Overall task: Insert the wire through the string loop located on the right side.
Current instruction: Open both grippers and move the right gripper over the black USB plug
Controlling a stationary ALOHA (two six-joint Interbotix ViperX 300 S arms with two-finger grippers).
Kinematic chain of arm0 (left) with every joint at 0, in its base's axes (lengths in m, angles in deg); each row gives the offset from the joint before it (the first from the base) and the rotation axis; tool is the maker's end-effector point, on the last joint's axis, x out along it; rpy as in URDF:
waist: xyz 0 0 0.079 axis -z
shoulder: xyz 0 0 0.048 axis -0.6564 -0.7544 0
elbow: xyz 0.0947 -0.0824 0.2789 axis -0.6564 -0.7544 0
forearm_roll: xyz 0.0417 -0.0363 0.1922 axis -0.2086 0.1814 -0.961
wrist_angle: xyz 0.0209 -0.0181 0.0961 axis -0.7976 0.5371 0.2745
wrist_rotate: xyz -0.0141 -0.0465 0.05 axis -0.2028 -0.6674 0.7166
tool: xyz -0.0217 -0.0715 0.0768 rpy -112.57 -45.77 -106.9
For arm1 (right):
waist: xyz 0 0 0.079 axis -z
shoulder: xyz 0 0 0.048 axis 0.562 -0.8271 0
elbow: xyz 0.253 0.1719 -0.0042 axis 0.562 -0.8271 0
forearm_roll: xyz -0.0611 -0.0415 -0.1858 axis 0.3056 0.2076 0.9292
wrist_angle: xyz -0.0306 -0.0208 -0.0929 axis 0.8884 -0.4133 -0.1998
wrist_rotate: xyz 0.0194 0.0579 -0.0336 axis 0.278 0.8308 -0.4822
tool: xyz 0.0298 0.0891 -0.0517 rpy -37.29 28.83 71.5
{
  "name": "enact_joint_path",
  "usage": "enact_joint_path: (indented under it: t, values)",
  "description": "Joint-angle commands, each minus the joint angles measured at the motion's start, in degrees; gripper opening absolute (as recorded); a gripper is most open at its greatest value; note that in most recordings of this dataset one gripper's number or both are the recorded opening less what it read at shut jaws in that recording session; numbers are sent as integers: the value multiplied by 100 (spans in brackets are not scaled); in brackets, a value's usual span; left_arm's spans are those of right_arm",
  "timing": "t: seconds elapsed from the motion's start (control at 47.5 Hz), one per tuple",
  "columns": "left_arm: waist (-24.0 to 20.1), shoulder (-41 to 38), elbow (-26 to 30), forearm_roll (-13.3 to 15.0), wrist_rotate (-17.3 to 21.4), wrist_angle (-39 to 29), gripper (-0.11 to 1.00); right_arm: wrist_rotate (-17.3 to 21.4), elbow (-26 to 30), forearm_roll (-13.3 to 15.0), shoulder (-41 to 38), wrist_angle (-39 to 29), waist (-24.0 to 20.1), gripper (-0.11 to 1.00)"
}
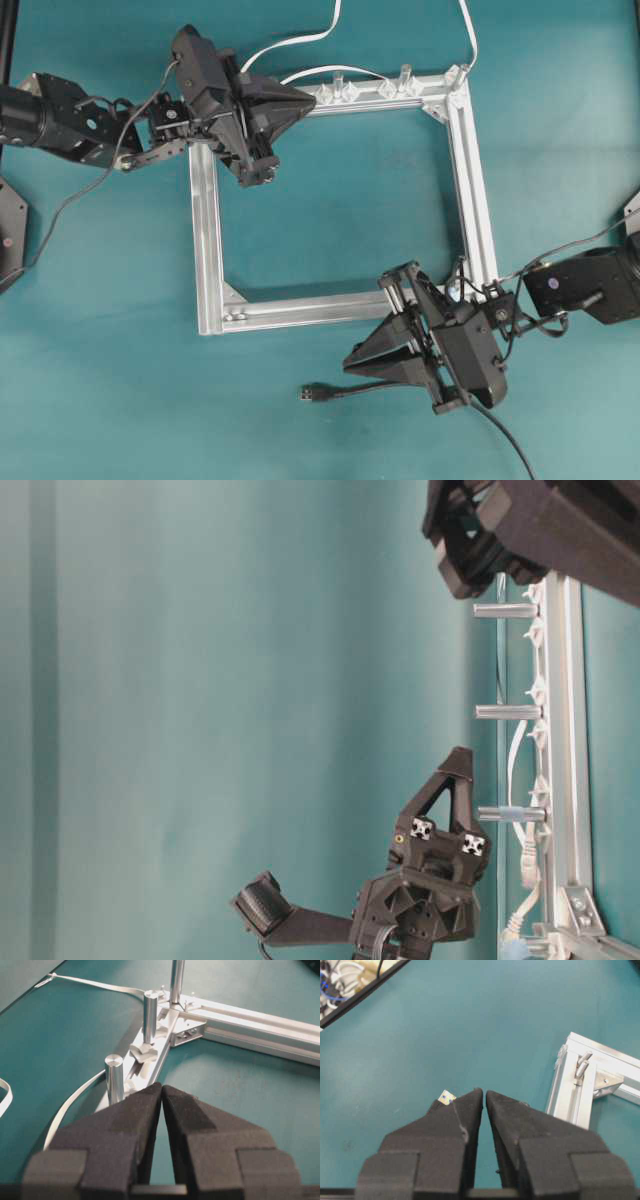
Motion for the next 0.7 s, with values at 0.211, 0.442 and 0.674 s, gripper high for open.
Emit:
enact_joint_path:
  t: [0.211,0.442,0.674]
  values:
    - [-18,255,79,-264,26,-1283,2,316,325,-1688,44,-334,62,1]
    - [-26,431,26,-272,44,-1485,3,316,448,-1644,-26,-483,-237,6]
    - [-9,501,26,-272,44,-1538,44,316,492,-1723,-62,-650,-404,67]
